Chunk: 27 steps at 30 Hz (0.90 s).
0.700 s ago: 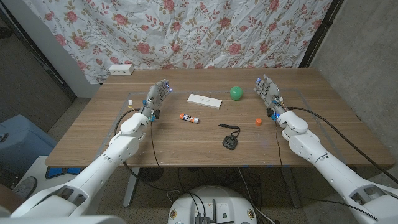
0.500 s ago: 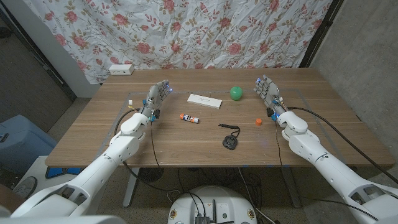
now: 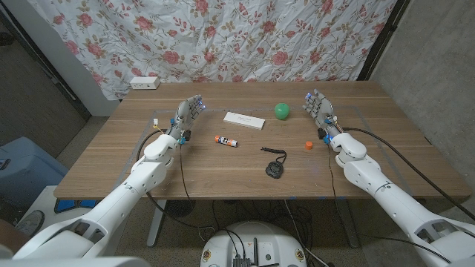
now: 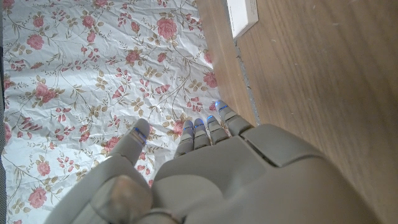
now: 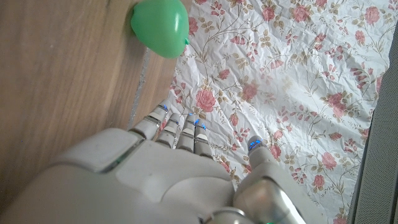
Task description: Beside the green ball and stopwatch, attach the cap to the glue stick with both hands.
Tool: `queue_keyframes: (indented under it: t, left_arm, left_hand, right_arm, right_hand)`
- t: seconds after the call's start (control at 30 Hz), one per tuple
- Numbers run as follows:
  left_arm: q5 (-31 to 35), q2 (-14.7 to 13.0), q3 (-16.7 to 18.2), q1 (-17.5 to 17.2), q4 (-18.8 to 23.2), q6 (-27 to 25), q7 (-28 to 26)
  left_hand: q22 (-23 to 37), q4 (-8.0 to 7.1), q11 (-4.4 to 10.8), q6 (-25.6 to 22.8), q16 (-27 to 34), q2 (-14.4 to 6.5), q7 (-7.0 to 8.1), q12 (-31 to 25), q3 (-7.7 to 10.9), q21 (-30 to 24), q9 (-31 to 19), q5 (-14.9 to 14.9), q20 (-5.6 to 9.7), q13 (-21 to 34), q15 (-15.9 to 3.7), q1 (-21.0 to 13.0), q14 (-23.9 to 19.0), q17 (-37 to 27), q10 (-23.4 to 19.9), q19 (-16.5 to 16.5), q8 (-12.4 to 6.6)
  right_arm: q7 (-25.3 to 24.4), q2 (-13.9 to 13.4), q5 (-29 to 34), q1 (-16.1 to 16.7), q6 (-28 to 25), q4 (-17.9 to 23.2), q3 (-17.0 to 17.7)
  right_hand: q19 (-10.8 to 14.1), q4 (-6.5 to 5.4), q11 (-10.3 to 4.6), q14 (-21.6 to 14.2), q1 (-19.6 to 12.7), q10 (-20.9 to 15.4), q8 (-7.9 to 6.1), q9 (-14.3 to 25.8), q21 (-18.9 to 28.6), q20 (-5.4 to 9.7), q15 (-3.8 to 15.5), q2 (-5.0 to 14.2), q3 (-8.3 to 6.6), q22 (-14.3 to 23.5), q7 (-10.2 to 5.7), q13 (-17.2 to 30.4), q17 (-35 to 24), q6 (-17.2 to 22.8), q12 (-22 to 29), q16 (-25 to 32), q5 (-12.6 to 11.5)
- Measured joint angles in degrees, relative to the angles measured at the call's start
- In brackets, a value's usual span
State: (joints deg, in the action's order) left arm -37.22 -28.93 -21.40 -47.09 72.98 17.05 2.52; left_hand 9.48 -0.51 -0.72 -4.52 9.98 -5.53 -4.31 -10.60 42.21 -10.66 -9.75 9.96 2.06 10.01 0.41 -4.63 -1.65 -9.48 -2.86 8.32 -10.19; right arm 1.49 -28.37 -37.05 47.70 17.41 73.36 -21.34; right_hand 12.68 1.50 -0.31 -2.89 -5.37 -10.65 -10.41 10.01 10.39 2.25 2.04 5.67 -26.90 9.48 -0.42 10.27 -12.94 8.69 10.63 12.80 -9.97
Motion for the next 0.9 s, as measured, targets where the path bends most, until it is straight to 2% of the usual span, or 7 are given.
queue_keyframes:
  t: [0.27,0.47,0.5,0.53,0.73,0.9]
  left_arm:
    - [0.2,-1.01,-0.07,-0.28,1.31,-0.37,-0.1]
    - [1.83,-1.36,-0.14,-0.31,1.65,-1.96,-0.44]
    - [2.23,-2.9,-0.42,-0.38,2.9,-2.18,-0.49]
    - [2.5,-2.9,-0.42,-0.38,2.9,-2.24,-0.55]
    - [4.26,-4.8,-0.62,-0.86,4.18,-1.85,-0.56]
    - [5.68,-5.19,-0.67,-0.98,4.43,-1.0,-0.31]
  left_hand:
    - [0.0,1.46,0.66,-0.45,0.0,-0.22,0.46,0.0,-0.46,0.0,0.0,0.0,0.0,-0.06,-0.31,-0.22,-0.31,0.15,-0.23,0.0,0.0]
    - [-0.15,4.99,2.3,-2.56,0.0,-1.06,3.01,-0.27,-0.56,0.0,0.01,0.0,0.11,-0.16,-1.68,-1.82,-1.04,0.15,-1.44,0.54,-0.63]
    - [-0.16,5.46,2.6,-2.77,0.0,-1.05,3.21,-0.27,-0.63,0.0,0.01,0.0,0.03,-0.13,-1.75,-1.82,-1.11,0.15,-1.55,0.65,-0.63]
    - [-0.15,5.95,2.89,-2.97,0.0,-0.87,3.42,-0.27,-0.71,0.0,0.01,0.0,0.1,-0.07,-1.82,-1.99,-1.18,0.15,-1.84,0.72,-0.63]
    - [-0.15,8.11,4.29,-4.22,0.0,0.1,4.66,-0.66,-1.26,0.0,0.01,-0.23,0.05,0.01,-2.36,-2.96,-1.73,0.14,-3.25,1.08,-0.85]
    - [-0.15,9.76,5.35,-5.16,0.0,0.91,5.6,-0.66,-1.32,0.0,0.01,-0.23,0.08,0.0,-2.46,-3.78,-2.25,0.14,-4.31,1.36,-0.85]
  right_arm:
    - [-0.38,0.06,0.01,0.13,0.36,0.0,0.0]
    - [-0.53,-0.18,0.01,1.23,0.37,1.12,0.34]
    - [-0.98,-0.24,0.01,1.39,0.38,1.24,0.41]
    - [-0.98,-0.28,0.01,1.48,0.38,1.33,0.46]
    - [-1.25,-0.39,-0.07,1.93,0.46,1.64,0.64]
    - [-1.27,-0.4,-0.11,2.12,0.53,1.68,0.71]
  right_hand:
    - [0.0,0.0,0.0,0.0,0.0,0.0,0.0,-0.01,0.0,0.0,0.0,0.0,0.0,0.0,0.0,-0.01,0.0,0.0,0.0,0.0,0.0]
    - [0.0,0.0,0.0,0.0,0.0,0.0,0.0,-0.01,0.0,0.0,0.0,0.0,0.0,-0.01,0.0,-0.01,0.01,-0.01,0.0,0.0,0.0]
    - [0.0,0.02,0.0,0.0,0.0,0.0,0.0,-0.01,0.0,0.0,0.0,0.0,0.02,-0.01,0.0,-0.01,0.04,0.0,0.0,0.0,0.0]
    - [0.0,0.26,0.0,0.0,0.0,0.01,0.0,-0.01,0.0,0.0,0.0,0.0,0.26,-0.01,0.0,-0.01,0.1,0.0,0.0,0.0,0.0]
    - [-0.01,0.24,0.0,0.0,0.0,0.01,0.0,-0.01,0.0,0.0,0.0,0.0,0.24,-0.01,0.0,-0.01,0.17,-0.01,0.0,0.0,0.0]
    - [-0.01,0.24,0.0,0.0,0.0,0.01,0.0,-0.01,0.0,0.0,0.0,0.0,0.24,-0.01,0.0,-0.01,0.17,-0.01,0.0,0.0,0.0]
